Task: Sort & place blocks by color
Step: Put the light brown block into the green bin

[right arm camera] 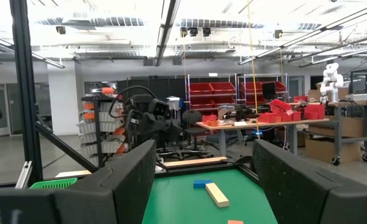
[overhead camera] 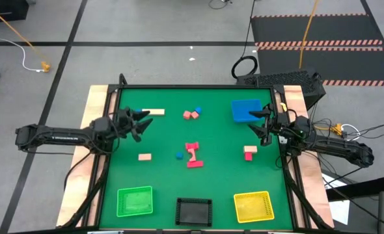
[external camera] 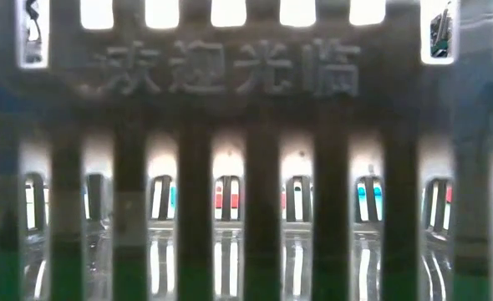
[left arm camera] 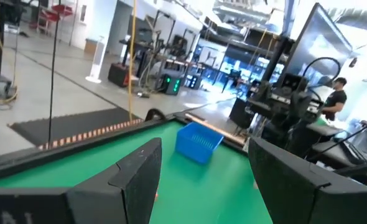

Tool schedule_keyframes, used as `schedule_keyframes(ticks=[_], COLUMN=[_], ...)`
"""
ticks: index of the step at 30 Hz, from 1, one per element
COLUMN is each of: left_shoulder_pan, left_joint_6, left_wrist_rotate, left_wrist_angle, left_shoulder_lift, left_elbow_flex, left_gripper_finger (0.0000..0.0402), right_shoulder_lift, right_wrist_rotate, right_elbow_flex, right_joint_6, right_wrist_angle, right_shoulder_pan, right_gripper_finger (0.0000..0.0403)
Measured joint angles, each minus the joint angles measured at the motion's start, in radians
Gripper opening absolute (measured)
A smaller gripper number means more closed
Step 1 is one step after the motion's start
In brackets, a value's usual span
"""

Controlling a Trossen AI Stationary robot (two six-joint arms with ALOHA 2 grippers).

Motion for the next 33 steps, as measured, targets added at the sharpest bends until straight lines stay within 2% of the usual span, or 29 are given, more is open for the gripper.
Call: schedule_keyframes(ticks=[7,16,25,33], left_shoulder_pan=[0.000,0.000,-0.074,-0.177], left_joint_6=[0.023,0.057,-0.005,-0.199], left_wrist_rotate=[0.000,0.000,0.030,0.030], left_wrist_angle=[-0.254,-0.517,-0.567,-0.718], left_shoulder_lift=[0.032,0.241,0.432,0.464], left_elbow_flex=[0.113,0.314,0.330,0.330], left_gripper_finger=[0.0241,0.0241,0.0241,0.0241], right_shoulder_lift=[0.000,0.000,0.000,0.000], right_wrist_rotate=[0.000,0.000,0.000,0.000], right_elbow_flex=[0.000,0.000,0.000,0.000], right_joint_6=[0.000,0.000,0.000,0.000], right_wrist_angle=[0.000,0.000,0.000,0.000], right_shoulder_pan=[0.000,0.000,0.000,0.000], right_gripper_finger=[0.0258,0.0258,0.0258,0.0258])
